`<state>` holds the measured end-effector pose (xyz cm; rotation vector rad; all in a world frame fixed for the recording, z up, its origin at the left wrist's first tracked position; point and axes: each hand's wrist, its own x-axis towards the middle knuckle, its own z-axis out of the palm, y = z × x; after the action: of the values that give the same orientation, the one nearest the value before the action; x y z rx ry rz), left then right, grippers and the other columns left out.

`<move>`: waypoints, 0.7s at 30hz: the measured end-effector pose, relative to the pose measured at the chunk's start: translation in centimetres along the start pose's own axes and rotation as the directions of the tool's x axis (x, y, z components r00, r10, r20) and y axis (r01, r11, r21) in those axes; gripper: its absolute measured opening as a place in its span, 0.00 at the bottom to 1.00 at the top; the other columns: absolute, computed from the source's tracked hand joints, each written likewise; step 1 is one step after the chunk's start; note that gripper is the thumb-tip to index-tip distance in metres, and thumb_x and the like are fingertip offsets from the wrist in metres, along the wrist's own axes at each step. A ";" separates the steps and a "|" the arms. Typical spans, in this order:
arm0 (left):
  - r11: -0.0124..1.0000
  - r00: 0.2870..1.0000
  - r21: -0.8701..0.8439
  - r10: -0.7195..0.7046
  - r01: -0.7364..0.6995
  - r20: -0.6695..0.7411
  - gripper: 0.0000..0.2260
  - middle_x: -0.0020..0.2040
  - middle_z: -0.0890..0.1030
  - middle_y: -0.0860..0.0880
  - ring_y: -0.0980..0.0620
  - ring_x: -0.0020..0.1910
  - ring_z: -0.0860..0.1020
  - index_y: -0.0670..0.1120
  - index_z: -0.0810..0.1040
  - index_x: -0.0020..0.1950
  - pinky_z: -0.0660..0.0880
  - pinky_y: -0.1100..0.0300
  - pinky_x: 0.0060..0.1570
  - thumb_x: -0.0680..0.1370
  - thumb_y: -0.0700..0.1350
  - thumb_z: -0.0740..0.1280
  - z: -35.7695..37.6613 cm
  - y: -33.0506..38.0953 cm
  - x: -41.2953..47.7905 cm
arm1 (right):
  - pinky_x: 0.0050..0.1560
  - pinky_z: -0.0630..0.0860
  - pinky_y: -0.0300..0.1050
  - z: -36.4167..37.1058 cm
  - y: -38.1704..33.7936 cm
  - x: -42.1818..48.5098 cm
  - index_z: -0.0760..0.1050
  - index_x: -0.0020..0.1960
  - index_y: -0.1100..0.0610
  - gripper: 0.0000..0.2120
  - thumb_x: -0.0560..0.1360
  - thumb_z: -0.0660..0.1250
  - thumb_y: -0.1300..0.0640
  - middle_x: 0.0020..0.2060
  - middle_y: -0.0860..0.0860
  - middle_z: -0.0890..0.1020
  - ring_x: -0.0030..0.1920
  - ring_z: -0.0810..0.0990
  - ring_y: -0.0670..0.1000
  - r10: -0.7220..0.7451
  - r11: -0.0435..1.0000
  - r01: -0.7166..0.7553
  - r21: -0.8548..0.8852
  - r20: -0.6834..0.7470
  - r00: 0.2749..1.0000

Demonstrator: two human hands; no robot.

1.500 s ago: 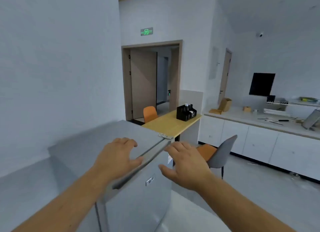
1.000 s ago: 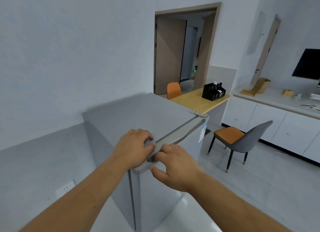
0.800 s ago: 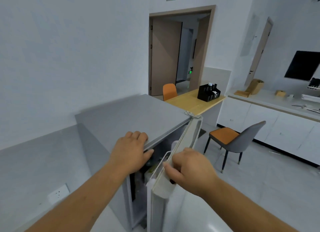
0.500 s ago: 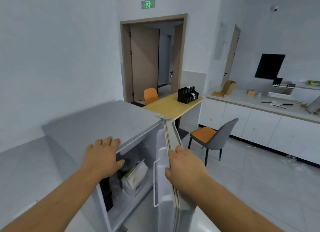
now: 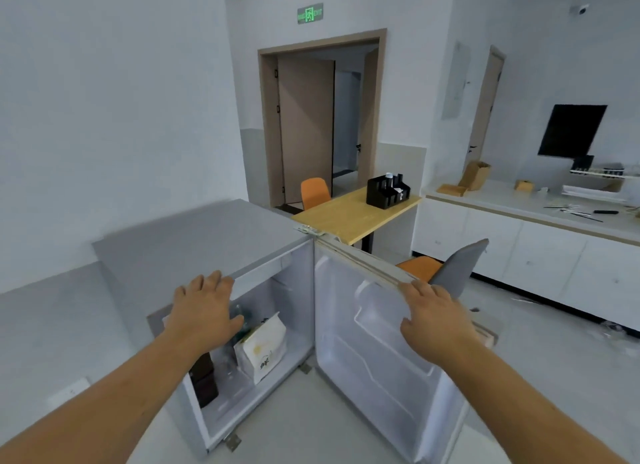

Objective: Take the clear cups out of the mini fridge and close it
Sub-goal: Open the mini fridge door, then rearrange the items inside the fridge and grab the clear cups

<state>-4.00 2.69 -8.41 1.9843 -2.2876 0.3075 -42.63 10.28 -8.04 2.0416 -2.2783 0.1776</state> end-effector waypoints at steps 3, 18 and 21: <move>1.000 0.999 -0.005 -0.010 0.010 0.038 0.33 0.83 0.57 0.45 0.40 0.81 0.57 0.54 0.61 0.79 0.56 0.39 0.78 0.77 0.64 0.63 -0.5 0.4 -1.0 | 0.78 0.61 0.62 0.7 2.1 1.1 0.60 0.81 0.48 0.32 0.79 0.60 0.46 0.81 0.49 0.63 0.78 0.62 0.58 -0.003 0.999 0.002 -0.045 -0.006 1.000; 0.841 0.984 -0.515 -0.109 0.166 0.140 0.19 0.61 0.81 0.52 0.50 0.58 0.78 0.55 0.75 0.64 0.79 0.57 0.51 0.75 0.60 0.67 13.8 2.5 0.5 | 0.49 0.75 0.46 11.0 -17.3 7.5 0.79 0.62 0.51 0.15 0.81 0.61 0.47 0.55 0.49 0.82 0.55 0.77 0.52 -0.352 0.908 0.323 0.265 0.066 0.934; 0.746 0.953 -0.596 -0.196 0.298 0.230 0.23 0.65 0.79 0.50 0.47 0.62 0.78 0.53 0.73 0.69 0.78 0.53 0.56 0.76 0.57 0.71 17.7 2.2 2.6 | 0.43 0.76 0.45 15.6 -21.0 10.9 0.82 0.59 0.51 0.15 0.81 0.62 0.46 0.52 0.50 0.84 0.49 0.81 0.52 -0.248 0.903 0.152 0.402 0.199 0.948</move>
<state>-5.53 -3.38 -25.33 1.9320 -1.8003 -0.5839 -22.65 -4.83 -21.27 2.6156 -2.2886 0.4069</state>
